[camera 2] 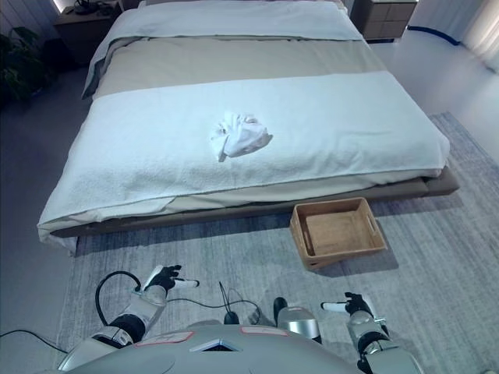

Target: Put the clothes on the bed into the basket.

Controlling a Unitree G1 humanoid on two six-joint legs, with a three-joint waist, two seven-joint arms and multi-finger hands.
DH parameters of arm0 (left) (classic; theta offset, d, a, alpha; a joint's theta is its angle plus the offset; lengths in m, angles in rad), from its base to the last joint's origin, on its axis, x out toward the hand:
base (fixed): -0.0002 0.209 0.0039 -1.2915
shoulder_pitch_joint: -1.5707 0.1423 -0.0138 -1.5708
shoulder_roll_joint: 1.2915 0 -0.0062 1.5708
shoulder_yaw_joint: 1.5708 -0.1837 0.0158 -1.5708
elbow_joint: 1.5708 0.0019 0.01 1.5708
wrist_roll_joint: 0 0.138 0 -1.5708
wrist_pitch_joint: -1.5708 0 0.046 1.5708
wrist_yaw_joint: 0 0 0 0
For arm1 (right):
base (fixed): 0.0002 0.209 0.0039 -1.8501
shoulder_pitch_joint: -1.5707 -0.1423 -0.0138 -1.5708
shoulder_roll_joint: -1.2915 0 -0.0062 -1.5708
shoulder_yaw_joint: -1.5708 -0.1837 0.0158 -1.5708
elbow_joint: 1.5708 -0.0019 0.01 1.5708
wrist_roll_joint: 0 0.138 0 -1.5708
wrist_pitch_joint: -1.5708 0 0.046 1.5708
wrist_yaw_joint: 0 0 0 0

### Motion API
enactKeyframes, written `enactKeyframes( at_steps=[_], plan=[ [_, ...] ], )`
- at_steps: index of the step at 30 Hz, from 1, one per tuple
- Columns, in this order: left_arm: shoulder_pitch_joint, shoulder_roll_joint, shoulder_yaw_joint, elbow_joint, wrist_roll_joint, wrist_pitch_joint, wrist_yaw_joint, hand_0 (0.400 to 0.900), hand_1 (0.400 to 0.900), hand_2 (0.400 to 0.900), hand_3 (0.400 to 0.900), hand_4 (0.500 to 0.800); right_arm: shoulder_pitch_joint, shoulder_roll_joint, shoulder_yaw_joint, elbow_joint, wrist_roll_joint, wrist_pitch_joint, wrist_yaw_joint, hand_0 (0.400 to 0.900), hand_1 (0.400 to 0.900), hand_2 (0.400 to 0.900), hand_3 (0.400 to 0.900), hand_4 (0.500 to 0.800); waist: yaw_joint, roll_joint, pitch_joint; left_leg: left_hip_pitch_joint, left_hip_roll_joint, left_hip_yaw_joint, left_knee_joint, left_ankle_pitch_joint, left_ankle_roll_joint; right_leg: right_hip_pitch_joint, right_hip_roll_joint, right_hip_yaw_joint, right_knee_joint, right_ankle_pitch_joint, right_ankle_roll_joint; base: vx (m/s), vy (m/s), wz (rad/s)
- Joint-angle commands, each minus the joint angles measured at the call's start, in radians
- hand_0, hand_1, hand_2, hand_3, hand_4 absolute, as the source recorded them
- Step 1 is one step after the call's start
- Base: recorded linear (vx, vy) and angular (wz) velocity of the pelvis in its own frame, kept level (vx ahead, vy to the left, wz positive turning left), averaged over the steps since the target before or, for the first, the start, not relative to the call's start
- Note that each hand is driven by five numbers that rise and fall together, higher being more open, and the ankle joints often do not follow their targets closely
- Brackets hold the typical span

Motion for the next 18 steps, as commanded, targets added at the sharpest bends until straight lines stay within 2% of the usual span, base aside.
enactKeyframes(
  at_steps=[1, 18],
  plan=[
    [-0.078, -0.011, 0.014, 0.063, 0.027, -0.025, 0.019, 0.9, 0.9, 0.9, 0.9, 0.8, -0.072, -0.031, 0.019, 0.072, -0.044, -0.004, -0.008, 0.9, 0.9, 0.9, 0.9, 0.8, -0.016, 0.015, -0.006, -0.006, 0.001, 0.055, 0.005, -0.026, -0.016, 0.019, 0.014, 0.0, 0.004, -0.075, 0.032, 0.0, 0.0, 0.0],
    [-0.075, -0.005, 0.023, 0.073, 0.03, -0.022, 0.024, 0.9, 0.9, 0.9, 0.9, 0.8, -0.08, -0.035, 0.023, 0.069, -0.05, -0.001, -0.006, 0.9, 0.9, 0.9, 0.9, 0.8, -0.007, 0.015, 0.005, -0.008, -0.005, 0.043, 0.005, -0.029, -0.014, 0.024, 0.011, -0.014, 0.004, -0.077, 0.033, 0.01, 0.009, 0.05]
  ],
)
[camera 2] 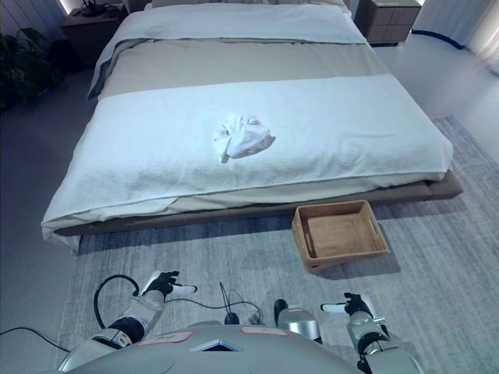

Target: Put the clothes on the bed into the basket.

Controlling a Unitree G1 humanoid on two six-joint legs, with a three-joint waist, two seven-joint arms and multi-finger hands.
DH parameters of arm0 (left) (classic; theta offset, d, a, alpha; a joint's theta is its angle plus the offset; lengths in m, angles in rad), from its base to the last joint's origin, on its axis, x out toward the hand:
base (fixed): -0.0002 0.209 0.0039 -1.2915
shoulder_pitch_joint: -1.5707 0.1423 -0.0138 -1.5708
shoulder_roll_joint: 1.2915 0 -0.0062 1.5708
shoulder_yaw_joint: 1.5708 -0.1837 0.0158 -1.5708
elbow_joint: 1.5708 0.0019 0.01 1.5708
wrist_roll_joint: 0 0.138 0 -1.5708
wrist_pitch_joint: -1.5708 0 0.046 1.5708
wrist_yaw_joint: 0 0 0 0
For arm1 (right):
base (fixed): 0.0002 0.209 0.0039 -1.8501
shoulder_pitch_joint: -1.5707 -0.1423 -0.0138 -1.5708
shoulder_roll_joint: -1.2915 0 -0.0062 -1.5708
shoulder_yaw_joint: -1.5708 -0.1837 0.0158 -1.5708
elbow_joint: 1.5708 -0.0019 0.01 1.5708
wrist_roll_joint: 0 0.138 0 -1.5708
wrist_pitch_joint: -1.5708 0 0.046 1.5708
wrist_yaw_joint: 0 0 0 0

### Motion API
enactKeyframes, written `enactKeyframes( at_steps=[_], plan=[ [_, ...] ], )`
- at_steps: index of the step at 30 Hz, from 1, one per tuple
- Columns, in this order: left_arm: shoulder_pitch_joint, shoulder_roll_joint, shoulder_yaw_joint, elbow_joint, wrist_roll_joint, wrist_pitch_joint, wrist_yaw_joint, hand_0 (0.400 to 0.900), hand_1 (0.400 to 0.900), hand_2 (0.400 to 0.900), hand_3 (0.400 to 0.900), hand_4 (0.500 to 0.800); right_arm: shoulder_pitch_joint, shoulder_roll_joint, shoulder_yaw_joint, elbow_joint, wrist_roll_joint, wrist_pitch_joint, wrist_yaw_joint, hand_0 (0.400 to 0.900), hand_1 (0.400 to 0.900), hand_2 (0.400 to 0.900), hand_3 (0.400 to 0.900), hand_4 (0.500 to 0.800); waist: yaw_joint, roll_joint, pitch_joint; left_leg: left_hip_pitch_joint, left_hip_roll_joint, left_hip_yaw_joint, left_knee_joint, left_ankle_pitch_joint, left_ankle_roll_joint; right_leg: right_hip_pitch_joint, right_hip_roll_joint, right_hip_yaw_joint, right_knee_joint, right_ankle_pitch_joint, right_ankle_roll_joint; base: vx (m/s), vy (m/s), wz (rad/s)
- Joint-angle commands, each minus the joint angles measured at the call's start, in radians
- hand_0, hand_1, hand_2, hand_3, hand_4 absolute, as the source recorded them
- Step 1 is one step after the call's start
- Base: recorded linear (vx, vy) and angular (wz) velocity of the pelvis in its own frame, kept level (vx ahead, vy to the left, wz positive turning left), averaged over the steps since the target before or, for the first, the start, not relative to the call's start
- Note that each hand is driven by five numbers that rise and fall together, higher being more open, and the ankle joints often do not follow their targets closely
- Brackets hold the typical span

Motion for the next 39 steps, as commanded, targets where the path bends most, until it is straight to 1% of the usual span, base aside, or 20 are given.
enactKeyframes(
  at_steps=[1, 8, 12, 14, 15, 18, 20, 23, 25, 26, 27, 29, 31, 33, 34, 35, 36, 37, 38, 39],
  plan=[
    [-0.081, -0.004, 0.02, 0.043, 0.03, -0.02, 0.025, 0.9, 0.9, 0.9, 0.9, 0.8, -0.081, -0.036, 0.015, 0.069, -0.017, -0.001, -0.008, 0.9, 0.9, 0.9, 0.9, 0.8, -0.008, 0.013, 0.014, -0.006, -0.006, 0.058, 0.005, -0.03, -0.013, 0.022, 0.011, -0.005, 0.004, -0.075, 0.036, 0.0, 0.0, 0.0],
    [-0.08, 0.006, 0.022, 0.019, 0.022, -0.019, 0.031, 0.9, 0.9, 0.9, 0.9, 0.8, -0.092, -0.043, 0.017, 0.059, -0.018, 0.0, -0.008, 0.9, 0.9, 0.9, 0.9, 0.8, -0.003, 0.015, 0.028, -0.017, -0.016, 0.051, 0.005, -0.031, 0.002, 0.01, 0.006, 0.003, 0.005, -0.07, 0.04, 0.02, 0.031, -0.01],
    [-0.088, 0.013, 0.026, 0.009, 0.01, -0.02, 0.041, 0.9, 0.9, 0.9, 0.9, 0.8, -0.109, -0.045, 0.022, 0.054, -0.018, 0.001, -0.009, 0.9, 0.9, 0.9, 0.9, 0.8, 0.005, 0.021, 0.043, -0.03, -0.027, 0.046, 0.005, -0.032, 0.024, -0.031, -0.002, 0.012, 0.073, -0.092, 0.043, 0.04, 0.106, -0.06],
    [-0.096, 0.019, 0.025, 0.016, 0.014, -0.019, 0.042, 0.9, 0.9, 0.9, 0.9, 0.8, -0.118, -0.047, 0.017, 0.052, -0.012, 0.0, -0.012, 0.9, 0.9, 0.9, 0.9, 0.8, 0.006, 0.026, 0.055, -0.038, -0.036, 0.04, 0.018, -0.037, 0.038, -0.07, -0.005, 0.018, 0.156, -0.12, 0.046, 0.06, 0.175, 0.05],
    [-0.101, 0.021, 0.025, 0.021, 0.013, -0.016, 0.044, 0.9, 0.9, 0.9, 0.9, 0.8, -0.12, -0.048, 0.007, 0.047, -0.005, -0.002, -0.016, 0.9, 0.9, 0.9, 0.9, 0.8, 0.005, 0.032, 0.068, -0.041, -0.051, 0.028, 0.039, -0.053, 0.058, -0.128, -0.013, 0.021, 0.292, -0.133, 0.053, 0.06, 0.201, 0.19],
    [-0.105, 0.025, 0.024, 0.0, 0.002, -0.015, 0.042, 0.9, 0.9, 0.9, 0.9, 0.8, -0.116, -0.056, -0.009, 0.033, 0.009, -0.007, -0.024, 0.9, 0.9, 0.9, 0.9, 0.8, -0.022, 0.032, 0.118, -0.02, -0.078, 0.002, 0.049, -0.06, 0.091, -0.277, -0.031, 0.053, 0.619, 0.0, 0.06, 0.05, 0.241, 0.39],
    [-0.114, 0.031, 0.016, -0.021, 0.001, -0.012, 0.038, 0.9, 0.9, 0.9, 0.9, 0.8, -0.111, -0.06, -0.016, 0.035, 0.014, -0.008, -0.032, 0.9, 0.9, 0.9, 0.9, 0.8, -0.037, 0.042, 0.138, -0.001, -0.071, -0.011, 0.033, -0.061, 0.091, -0.36, -0.013, 0.05, 0.731, -0.018, 0.045, 0.15, 0.155, 0.34],
    [-0.12, 0.036, 0.015, -0.032, 0.003, -0.009, 0.035, 0.9, 0.9, 0.9, 0.9, 0.8, -0.1, -0.068, -0.033, 0.042, 0.02, -0.004, -0.038, 0.9, 0.9, 0.9, 0.9, 0.8, -0.069, 0.054, 0.14, 0.073, -0.064, -0.033, 0.005, -0.087, 0.069, -0.417, 0.007, 0.014, 0.587, -0.057, 0.045, 0.33, 0.069, 0.42],
    [-0.13, 0.036, 0.012, -0.041, 0.009, -0.013, 0.03, 0.9, 0.9, 0.9, 0.9, 0.8, -0.091, -0.073, -0.041, 0.042, 0.024, -0.004, -0.038, 0.9, 0.9, 0.9, 0.9, 0.8, -0.096, 0.052, 0.135, 0.131, -0.069, -0.057, 0.005, -0.126, 0.05, -0.419, 0.031, 0.003, 0.371, -0.018, 0.067, 0.49, -0.008, 0.46],
    [-0.138, 0.034, 0.013, -0.034, 0.013, -0.018, 0.027, 0.9, 0.9, 0.9, 0.9, 0.8, -0.088, -0.074, -0.044, 0.044, 0.022, -0.003, -0.037, 0.9, 0.9, 0.9, 0.9, 0.8, -0.109, 0.05, 0.127, 0.167, -0.074, -0.067, 0.005, -0.144, 0.04, -0.419, 0.05, -0.006, 0.213, 0.031, 0.084, 0.51, -0.044, 0.27],
    [-0.142, 0.035, 0.013, -0.034, 0.019, -0.016, 0.026, 0.9, 0.9, 0.9, 0.9, 0.8, -0.086, -0.075, -0.047, 0.043, 0.022, -0.001, -0.036, 0.9, 0.9, 0.9, 0.9, 0.8, -0.112, 0.044, 0.123, 0.181, -0.08, -0.07, 0.005, -0.154, 0.029, -0.419, 0.052, -0.014, 0.133, 0.057, 0.096, 0.38, -0.034, 0.15],
    [-0.146, 0.035, 0.013, -0.04, 0.021, -0.018, 0.028, 0.9, 0.9, 0.9, 0.9, 0.8, -0.085, -0.076, -0.049, 0.04, 0.021, -0.001, -0.034, 0.9, 0.9, 0.9, 0.9, 0.8, -0.123, 0.045, 0.12, 0.215, -0.075, -0.081, 0.005, -0.16, 0.02, -0.415, 0.068, -0.027, 0.053, 0.083, 0.101, 0.49, -0.075, 0.23],
    [-0.132, 0.04, 0.014, -0.07, 0.026, -0.019, 0.023, 0.9, 0.9, 0.9, 0.9, 0.8, -0.068, -0.082, -0.052, 0.033, 0.026, -0.005, -0.031, 0.9, 0.9, 0.9, 0.9, 0.8, -0.142, 0.059, 0.095, 0.274, -0.056, -0.103, 0.014, -0.135, -0.002, -0.397, 0.096, -0.017, 0.089, 0.088, 0.076, 0.81, -0.164, 0.49],
    [-0.123, 0.038, 0.012, -0.083, 0.024, -0.017, 0.025, 0.9, 0.9, 0.9, 0.9, 0.8, -0.057, -0.086, -0.05, 0.029, 0.029, -0.007, -0.025, 0.9, 0.9, 0.9, 0.9, 0.8, -0.15, 0.081, 0.081, 0.243, -0.044, -0.104, 0.154, -0.041, -0.039, -0.358, 0.117, 0.001, 0.118, 0.087, 0.047, 0.52, -0.114, 0.17],
    [-0.122, 0.038, 0.011, -0.083, 0.024, -0.017, 0.025, 0.9, 0.9, 0.9, 0.9, 0.8, -0.056, -0.086, -0.05, 0.029, 0.029, -0.007, -0.025, 0.9, 0.9, 0.9, 0.9, 0.8, -0.15, 0.079, 0.079, 0.24, -0.047, -0.104, 0.155, -0.039, -0.039, -0.36, 0.114, 0.003, 0.117, 0.089, 0.047, 0.58, -0.147, 0.17],
    [-0.121, 0.034, 0.001, -0.111, 0.016, -0.022, 0.031, 0.9, 0.9, 0.9, 0.9, 0.8, -0.063, -0.088, -0.041, 0.015, 0.039, -0.015, -0.026, 0.9, 0.9, 0.9, 0.9, 0.8, -0.157, 0.103, 0.085, 0.14, -0.032, -0.072, 0.426, 0.125, -0.116, -0.297, 0.132, -0.002, 0.14, 0.049, 0.01, 0.56, -0.18, 0.29],
    [-0.127, 0.033, -0.005, -0.121, 0.016, -0.02, 0.033, 0.9, 0.9, 0.9, 0.9, 0.8, -0.068, -0.092, -0.036, 0.007, 0.043, -0.017, -0.026, 0.9, 0.9, 0.9, 0.9, 0.8, -0.153, 0.099, 0.096, 0.048, -0.024, -0.055, 0.626, 0.191, -0.151, -0.258, 0.128, -0.002, 0.146, 0.02, -0.017, 0.71, -0.26, 0.32],
    [-0.138, 0.034, -0.008, -0.127, 0.012, -0.017, 0.038, 0.9, 0.9, 0.9, 0.9, 0.8, -0.08, -0.096, -0.029, 0.003, 0.049, -0.016, -0.029, 0.9, 0.9, 0.9, 0.9, 0.8, -0.137, 0.09, 0.113, -0.036, -0.016, -0.046, 0.772, 0.212, -0.156, -0.211, 0.12, 0.001, 0.138, -0.005, -0.038, 0.44, -0.231, 0.09],
    [-0.144, 0.034, -0.011, -0.127, 0.013, -0.017, 0.047, 0.9, 0.9, 0.9, 0.9, 0.8, -0.091, -0.097, -0.024, -0.002, 0.053, -0.016, -0.036, 0.9, 0.9, 0.9, 0.9, 0.8, -0.116, 0.068, 0.126, -0.115, -0.032, -0.046, 0.893, 0.205, -0.138, -0.174, 0.109, 0.016, 0.133, -0.023, -0.052, 0.44, -0.261, -0.04],
    [-0.148, 0.038, -0.014, -0.132, 0.011, -0.016, 0.063, 0.9, 0.9, 0.9, 0.9, 0.8, -0.104, -0.098, -0.019, -0.01, 0.053, -0.015, -0.041, 0.9, 0.9, 0.9, 0.9, 0.8, -0.095, 0.05, 0.139, -0.19, -0.02, -0.032, 0.964, 0.169, -0.106, -0.139, 0.102, 0.024, 0.131, -0.04, -0.063, 0.29, -0.173, -0.08]
  ],
)
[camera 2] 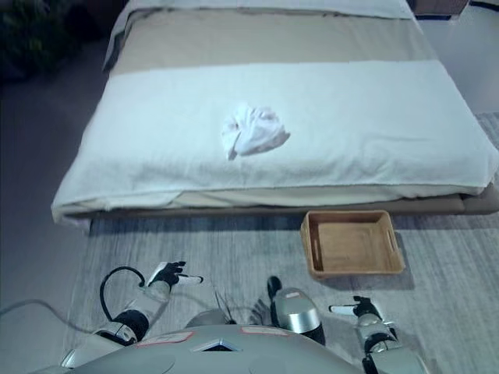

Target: Put the clothes on the bed into the basket.

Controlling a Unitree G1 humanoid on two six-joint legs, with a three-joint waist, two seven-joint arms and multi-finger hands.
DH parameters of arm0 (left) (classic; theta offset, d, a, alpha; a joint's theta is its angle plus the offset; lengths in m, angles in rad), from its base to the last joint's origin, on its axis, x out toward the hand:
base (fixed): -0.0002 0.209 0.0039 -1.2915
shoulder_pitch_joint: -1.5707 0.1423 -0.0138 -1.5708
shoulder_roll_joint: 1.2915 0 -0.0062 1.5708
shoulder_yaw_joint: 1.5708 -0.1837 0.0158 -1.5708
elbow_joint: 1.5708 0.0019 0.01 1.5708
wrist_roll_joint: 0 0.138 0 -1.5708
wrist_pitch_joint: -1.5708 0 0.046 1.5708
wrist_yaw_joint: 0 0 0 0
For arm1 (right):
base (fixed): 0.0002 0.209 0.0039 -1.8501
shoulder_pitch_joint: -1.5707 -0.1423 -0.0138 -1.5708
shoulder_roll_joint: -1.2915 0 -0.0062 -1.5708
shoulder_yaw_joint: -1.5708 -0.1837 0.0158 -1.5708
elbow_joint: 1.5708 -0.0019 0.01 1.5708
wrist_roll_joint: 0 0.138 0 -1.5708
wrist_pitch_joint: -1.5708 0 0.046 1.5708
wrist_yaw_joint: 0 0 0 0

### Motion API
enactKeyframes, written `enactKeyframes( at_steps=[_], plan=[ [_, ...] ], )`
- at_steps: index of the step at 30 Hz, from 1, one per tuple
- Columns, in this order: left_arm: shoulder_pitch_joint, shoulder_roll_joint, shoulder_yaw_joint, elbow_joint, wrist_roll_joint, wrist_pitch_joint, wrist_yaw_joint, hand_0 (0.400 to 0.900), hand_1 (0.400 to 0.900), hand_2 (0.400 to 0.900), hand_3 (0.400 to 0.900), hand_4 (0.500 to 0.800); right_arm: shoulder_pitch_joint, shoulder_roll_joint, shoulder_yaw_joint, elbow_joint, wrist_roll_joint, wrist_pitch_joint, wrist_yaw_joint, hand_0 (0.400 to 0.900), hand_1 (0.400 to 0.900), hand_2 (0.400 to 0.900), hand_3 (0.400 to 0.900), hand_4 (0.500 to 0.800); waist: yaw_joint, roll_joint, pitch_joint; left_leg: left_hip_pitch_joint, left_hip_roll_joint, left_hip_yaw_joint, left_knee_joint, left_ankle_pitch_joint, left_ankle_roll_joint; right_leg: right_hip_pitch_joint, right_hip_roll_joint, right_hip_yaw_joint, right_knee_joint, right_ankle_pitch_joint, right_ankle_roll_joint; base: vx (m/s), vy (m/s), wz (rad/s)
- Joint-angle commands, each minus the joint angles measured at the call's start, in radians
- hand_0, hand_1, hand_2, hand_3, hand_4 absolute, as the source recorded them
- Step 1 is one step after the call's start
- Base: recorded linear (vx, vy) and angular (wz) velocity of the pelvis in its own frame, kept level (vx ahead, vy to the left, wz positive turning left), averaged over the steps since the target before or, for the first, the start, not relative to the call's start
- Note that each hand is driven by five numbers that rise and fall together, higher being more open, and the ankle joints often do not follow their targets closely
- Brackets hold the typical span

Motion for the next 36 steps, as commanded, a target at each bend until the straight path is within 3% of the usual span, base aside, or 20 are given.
enactKeyframes(
  at_steps=[1, 2, 4, 5, 7, 8, 10, 12, 14, 15, 16, 18, 20, 22, 24, 26, 27, 29, 33, 36],
  plan=[
    [-0.09, 0.076, 0.003, -0.081, 0.011, -0.014, 0.063, 0.9, 0.9, 0.9, 0.9, 0.8, -0.095, -0.04, 0.009, -0.038, 0.033, -0.012, -0.038, 0.9, 0.9, 0.9, 0.9, 0.8, 0.024, -0.035, 0.091, 0.085, -0.06, 0.118, -0.077, 0.316, 0.102, -0.009, -0.005, 0.078, -0.054, 0.075, 0.004, 0.46, -0.21, -0.21],
    [-0.077, 0.093, 0.004, -0.113, 0.01, -0.013, 0.072, 0.9, 0.9, 0.9, 0.9, 0.8, -0.105, -0.045, 0.013, -0.046, 0.042, -0.014, -0.052, 0.9, 0.9, 0.9, 0.9, 0.8, 0.071, -0.062, 0.103, -0.038, -0.046, 0.145, -0.139, 0.244, 0.162, 0.049, -0.013, 0.099, -0.062, 0.053, -0.009, 0.5, -0.136, -0.3],
    [-0.055, 0.107, 0.015, -0.123, 0.011, -0.009, 0.078, 0.9, 0.9, 0.9, 0.9, 0.8, -0.113, -0.047, 0.016, -0.052, 0.055, -0.017, -0.057, 0.9, 0.9, 0.9, 0.9, 0.8, 0.103, -0.079, 0.098, -0.111, -0.038, 0.16, -0.298, 0.2, 0.194, 0.107, -0.021, 0.121, -0.069, 0.02, -0.008, 0.6, -0.091, -0.28],
    [-0.041, 0.109, 0.022, -0.115, 0.01, -0.008, 0.079, 0.9, 0.9, 0.9, 0.9, 0.8, -0.113, -0.047, 0.014, -0.052, 0.056, -0.019, -0.057, 0.9, 0.9, 0.9, 0.9, 0.8, 0.109, -0.082, 0.093, -0.13, -0.023, 0.164, -0.397, 0.216, 0.192, 0.129, -0.025, 0.127, -0.069, 0.005, -0.005, 0.56, 0.019, -0.13],
    [-0.022, 0.116, 0.044, -0.102, 0.01, -0.007, 0.08, 0.9, 0.9, 0.9, 0.9, 0.8, -0.123, -0.052, 0.018, -0.058, 0.052, -0.028, -0.062, 0.9, 0.9, 0.9, 0.9, 0.8, 0.117, -0.076, 0.083, -0.094, 0.003, 0.178, -0.856, 0.293, 0.175, 0.196, -0.03, 0.143, -0.089, -0.03, 0.02, 0.67, 0.096, -0.24],
    [-0.017, 0.116, 0.049, -0.097, 0.014, 0.0, 0.078, 0.9, 0.9, 0.9, 0.9, 0.8, -0.123, -0.056, 0.019, -0.062, 0.047, -0.029, -0.064, 0.9, 0.9, 0.9, 0.9, 0.8, 0.121, -0.068, 0.075, -0.068, 0.009, 0.176, -0.981, 0.319, 0.166, 0.221, -0.032, 0.147, -0.093, -0.041, 0.028, 0.67, 0.149, -0.41],
    [-0.006, 0.117, 0.065, -0.078, 0.02, -0.002, 0.078, 0.9, 0.9, 0.9, 0.9, 0.8, -0.135, -0.067, 0.022, -0.071, 0.037, -0.031, -0.062, 0.9, 0.9, 0.9, 0.9, 0.8, 0.115, -0.054, 0.059, -0.146, 0.026, 0.177, -1.047, 0.293, 0.138, 0.262, -0.042, 0.169, -0.098, -0.071, 0.045, 0.66, 0.175, -0.62],
    [0.009, 0.111, 0.073, -0.044, 0.024, 0.0, 0.079, 0.9, 0.9, 0.9, 0.9, 0.8, -0.13, -0.07, 0.034, -0.08, 0.016, -0.028, -0.056, 0.9, 0.9, 0.9, 0.9, 0.8, 0.128, -0.043, 0.026, -0.1, 0.038, 0.196, -1.047, 0.329, 0.136, 0.318, -0.063, 0.195, -0.076, -0.112, 0.056, 0.76, 0.224, -1.0],
    [0.008, 0.112, 0.082, -0.005, 0.016, -0.006, 0.084, 0.9, 0.9, 0.9, 0.9, 0.8, -0.135, -0.061, 0.046, -0.092, 0.003, -0.034, -0.054, 0.9, 0.9, 0.9, 0.9, 0.8, 0.153, -0.048, 0.0, -0.07, 0.015, 0.14, -1.047, 0.388, 0.137, 0.31, -0.09, 0.205, 0.017, -0.119, 0.071, 0.68, 0.242, -0.78],
    [0.008, 0.11, 0.079, 0.014, 0.018, -0.005, 0.087, 0.9, 0.9, 0.9, 0.9, 0.8, -0.137, -0.058, 0.047, -0.095, -0.003, -0.035, -0.055, 0.9, 0.9, 0.9, 0.9, 0.8, 0.159, -0.061, -0.016, -0.045, -0.001, 0.14, -1.047, 0.382, 0.151, 0.287, -0.106, 0.205, 0.104, -0.074, 0.09, 0.6, 0.231, -0.4],
    [0.011, 0.109, 0.075, 0.021, 0.019, -0.006, 0.085, 0.9, 0.9, 0.9, 0.9, 0.8, -0.14, -0.061, 0.049, -0.114, -0.015, -0.038, -0.057, 0.9, 0.9, 0.9, 0.9, 0.8, 0.169, -0.073, -0.017, -0.007, -0.032, 0.149, -1.047, 0.369, 0.181, 0.231, -0.134, 0.206, 0.276, 0.08, 0.114, 0.52, 0.238, -0.27],
    [-0.008, 0.121, 0.057, -0.011, 0.026, -0.004, 0.087, 0.9, 0.9, 0.9, 0.9, 0.8, -0.162, -0.074, 0.089, -0.175, -0.063, -0.036, -0.063, 0.9, 0.9, 0.9, 0.9, 0.8, 0.163, -0.078, 0.02, 0.074, -0.057, 0.162, -1.047, 0.336, 0.218, 0.091, -0.141, 0.218, 0.588, 0.256, 0.114, 0.41, 0.277, -0.06],
    [-0.037, 0.134, 0.041, -0.038, 0.041, -0.005, 0.1, 0.9, 0.9, 0.9, 0.9, 0.8, -0.201, -0.103, 0.129, -0.239, -0.136, -0.03, -0.083, 0.9, 0.9, 0.9, 0.9, 0.8, 0.148, -0.062, 0.062, 0.125, -0.056, 0.163, -1.047, 0.315, 0.241, -0.049, -0.122, 0.198, 0.731, 0.23, 0.101, 0.32, 0.256, 0.09],
    [-0.065, 0.135, 0.031, -0.064, 0.052, -0.01, 0.112, 0.9, 0.9, 0.9, 0.9, 0.8, -0.246, -0.132, 0.158, -0.292, -0.17, -0.025, -0.084, 0.9, 0.9, 0.9, 0.9, 0.8, 0.126, -0.053, 0.082, 0.17, -0.062, 0.148, -1.047, 0.295, 0.241, -0.133, -0.131, 0.163, 0.628, 0.107, 0.071, 0.34, 0.126, 0.28],
    [-0.108, 0.125, 0.023, -0.076, 0.049, -0.022, 0.129, 0.9, 0.9, 0.9, 0.9, 0.8, -0.294, -0.157, 0.201, -0.345, -0.217, -0.028, -0.095, 0.9, 0.9, 0.9, 0.9, 0.8, 0.106, -0.049, 0.082, 0.192, -0.062, 0.137, -1.047, 0.269, 0.223, -0.126, -0.122, 0.132, 0.32, 0.05, 0.083, 0.4, -0.013, 0.32],
    [-0.137, 0.122, 0.021, -0.097, 0.046, -0.026, 0.141, 0.9, 0.9, 0.9, 0.9, 0.8, -0.334, -0.162, 0.23, -0.382, -0.244, -0.029, -0.094, 0.9, 0.9, 0.9, 0.9, 0.8, 0.097, -0.068, 0.076, 0.21, -0.076, 0.129, -1.047, 0.238, 0.209, -0.114, -0.1, 0.154, 0.003, 0.088, 0.12, 0.36, -0.074, 0.29],
    [-0.14, 0.122, 0.017, -0.115, 0.052, -0.023, 0.142, 0.9, 0.9, 0.9, 0.9, 0.8, -0.341, -0.156, 0.239, -0.386, -0.255, -0.023, -0.094, 0.9, 0.9, 0.9, 0.9, 0.8, 0.102, -0.075, 0.077, 0.223, -0.079, 0.124, -1.047, 0.228, 0.207, -0.079, -0.11, 0.144, -0.063, 0.109, 0.128, 0.34, -0.082, 0.62],
    [-0.129, 0.118, 0.008, -0.128, 0.07, -0.016, 0.138, 0.9, 0.9, 0.9, 0.9, 0.8, -0.333, -0.149, 0.255, -0.37, -0.278, -0.016, -0.099, 0.9, 0.9, 0.9, 0.9, 0.8, 0.117, -0.095, 0.058, 0.232, -0.09, 0.093, -1.047, 0.209, 0.207, -0.026, -0.105, 0.192, -0.118, 0.11, 0.12, 0.33, -0.094, 0.97],
    [-0.085, 0.113, 0.023, -0.129, 0.062, -0.009, 0.137, 0.9, 0.9, 0.9, 0.9, 0.8, -0.307, -0.154, 0.239, -0.374, -0.306, 0.0, -0.113, 0.9, 0.9, 0.9, 0.9, 0.8, 0.127, -0.089, 0.026, 0.243, -0.093, 0.047, -1.047, 0.196, 0.203, 0.03, -0.124, 0.122, -0.151, 0.125, 0.108, 0.31, -0.11, 0.7],
    [-0.07, 0.109, 0.021, -0.085, 0.068, -0.004, 0.124, 0.9, 0.9, 0.9, 0.9, 0.8, -0.307, -0.147, 0.243, -0.343, -0.314, 0.004, -0.111, 0.9, 0.9, 0.9, 0.9, 0.8, 0.13, -0.081, 0.018, 0.233, -0.086, 0.03, -1.047, 0.19, 0.194, 0.049, -0.121, 0.102, -0.183, 0.126, 0.103, 0.24, -0.098, 0.24]
  ],
)
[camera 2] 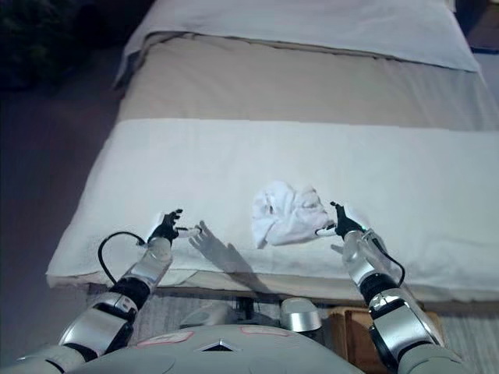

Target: Put the clothes on the bed into the basket.

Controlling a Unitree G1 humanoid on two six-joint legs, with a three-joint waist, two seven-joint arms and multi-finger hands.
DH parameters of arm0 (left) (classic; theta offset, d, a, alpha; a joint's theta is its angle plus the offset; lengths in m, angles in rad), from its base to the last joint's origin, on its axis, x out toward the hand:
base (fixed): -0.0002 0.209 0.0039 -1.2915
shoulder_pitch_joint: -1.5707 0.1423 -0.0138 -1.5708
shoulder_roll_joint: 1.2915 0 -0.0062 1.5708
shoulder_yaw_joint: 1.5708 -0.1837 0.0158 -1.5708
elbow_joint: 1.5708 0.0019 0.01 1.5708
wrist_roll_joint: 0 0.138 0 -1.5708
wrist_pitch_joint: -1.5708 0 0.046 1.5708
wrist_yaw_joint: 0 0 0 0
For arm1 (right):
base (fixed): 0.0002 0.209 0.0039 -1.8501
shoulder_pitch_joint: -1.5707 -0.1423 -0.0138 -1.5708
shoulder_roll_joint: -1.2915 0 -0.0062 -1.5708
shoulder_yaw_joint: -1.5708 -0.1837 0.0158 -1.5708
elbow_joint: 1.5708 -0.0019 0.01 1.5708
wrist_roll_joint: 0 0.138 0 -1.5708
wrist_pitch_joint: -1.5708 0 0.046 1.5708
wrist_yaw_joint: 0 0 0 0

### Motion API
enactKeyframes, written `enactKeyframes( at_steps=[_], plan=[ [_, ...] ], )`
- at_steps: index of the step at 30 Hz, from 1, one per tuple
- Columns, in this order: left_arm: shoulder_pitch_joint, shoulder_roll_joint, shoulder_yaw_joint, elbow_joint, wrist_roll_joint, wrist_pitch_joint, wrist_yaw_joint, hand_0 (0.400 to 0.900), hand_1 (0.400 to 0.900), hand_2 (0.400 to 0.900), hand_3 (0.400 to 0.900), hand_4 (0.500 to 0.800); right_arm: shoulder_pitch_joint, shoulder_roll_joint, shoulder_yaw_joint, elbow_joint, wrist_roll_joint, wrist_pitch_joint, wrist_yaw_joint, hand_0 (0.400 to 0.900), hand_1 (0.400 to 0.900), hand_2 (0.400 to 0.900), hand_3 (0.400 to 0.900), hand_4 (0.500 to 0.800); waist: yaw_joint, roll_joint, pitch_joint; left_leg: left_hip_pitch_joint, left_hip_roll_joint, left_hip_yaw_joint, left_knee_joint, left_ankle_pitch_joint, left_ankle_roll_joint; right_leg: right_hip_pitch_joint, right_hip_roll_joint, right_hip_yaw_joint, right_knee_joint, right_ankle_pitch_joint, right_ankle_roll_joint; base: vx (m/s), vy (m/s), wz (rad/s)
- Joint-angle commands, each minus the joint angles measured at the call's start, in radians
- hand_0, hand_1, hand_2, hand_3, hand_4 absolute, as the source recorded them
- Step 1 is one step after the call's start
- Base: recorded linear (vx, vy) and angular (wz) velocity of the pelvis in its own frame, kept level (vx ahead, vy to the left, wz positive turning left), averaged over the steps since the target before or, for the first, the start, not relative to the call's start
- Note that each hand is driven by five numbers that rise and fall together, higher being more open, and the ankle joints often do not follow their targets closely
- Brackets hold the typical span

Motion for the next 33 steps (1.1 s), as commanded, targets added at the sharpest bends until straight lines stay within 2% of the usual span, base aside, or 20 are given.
enactKeyframes(
  at_steps=[1, 3, 7, 14, 21, 27, 33],
  plan=[
    [0.011, 0.036, 0.001, 0.037, 0.051, -0.005, 0.02, 0.9, 0.9, 0.9, 0.9, 0.8, -0.064, -0.056, -0.015, 0.024, -0.056, 0.003, -0.06, 0.9, 0.9, 0.9, 0.9, 0.8, 0.012, -0.006, -0.051, -0.016, 0.04, 0.081, -0.006, -0.082, -0.031, -0.166, -0.014, 0.014, -0.025, 0.039, 0.021, 0.2, -0.084, 0.2],
    [0.01, 0.034, 0.002, 0.062, 0.049, -0.004, 0.021, 0.9, 0.9, 0.9, 0.9, 0.8, -0.075, -0.055, -0.005, 0.037, -0.063, 0.0, -0.062, 0.9, 0.9, 0.9, 0.9, 0.8, 0.014, -0.002, -0.052, -0.028, 0.043, 0.078, -0.006, -0.082, -0.036, -0.175, -0.014, 0.009, -0.025, 0.036, 0.02, 0.12, -0.052, 0.14],
    [-0.022, 0.021, 0.006, 0.137, 0.02, 0.002, 0.059, 0.9, 0.9, 0.9, 0.9, 0.8, -0.137, -0.033, 0.045, 0.063, -0.063, -0.001, -0.076, 0.9, 0.9, 0.9, 0.9, 0.8, 0.022, 0.018, -0.03, -0.119, 0.054, 0.081, -0.006, -0.071, -0.052, -0.254, -0.014, 0.0, -0.025, 0.038, 0.018, 0.04, -0.042, 0.1],
    [-0.121, 0.017, -0.041, 0.217, -0.044, -0.005, 0.114, 0.9, 0.9, 0.9, 0.9, 0.8, -0.292, 0.01, 0.128, 0.121, -0.024, 0.009, -0.12, 0.9, 0.9, 0.9, 0.9, 0.8, 0.042, 0.06, 0.046, -0.327, 0.045, 0.081, -0.006, -0.012, -0.065, -0.46, -0.018, 0.007, -0.025, 0.083, 0.017, -0.09, -0.006, 0.05],
    [-0.192, 0.021, -0.056, 0.245, -0.103, -0.012, 0.142, 0.9, 0.9, 0.9, 0.9, 0.8, -0.479, -0.009, 0.141, 0.179, 0.033, 0.022, -0.163, 0.9, 0.9, 0.9, 0.9, 0.8, 0.066, 0.088, 0.072, -0.432, 0.048, 0.099, -0.006, 0.008, -0.086, -0.558, -0.017, 0.021, -0.025, 0.1, 0.021, 0.01, -0.006, 0.0],
    [-0.178, 0.028, -0.053, 0.21, -0.118, -0.014, 0.149, 0.9, 0.9, 0.9, 0.9, 0.8, -0.496, -0.005, 0.114, 0.111, 0.077, 0.021, -0.196, 0.9, 0.9, 0.9, 0.9, 0.8, 0.071, 0.076, 0.076, -0.414, 0.056, 0.099, -0.006, 0.001, -0.09, -0.54, -0.011, 0.015, -0.025, 0.088, 0.02, 0.06, -0.02, -0.01],
    [-0.187, 0.023, -0.033, 0.21, -0.131, 0.0, 0.157, 0.9, 0.9, 0.9, 0.9, 0.8, -0.439, 0.037, 0.118, -0.048, 0.099, 0.005, -0.193, 0.9, 0.9, 0.9, 0.9, 0.8, 0.049, 0.041, 0.064, -0.381, 0.067, 0.102, -0.006, -0.024, -0.086, -0.513, -0.005, 0.016, -0.025, 0.076, 0.017, 0.04, -0.004, -0.06]
  ],
)
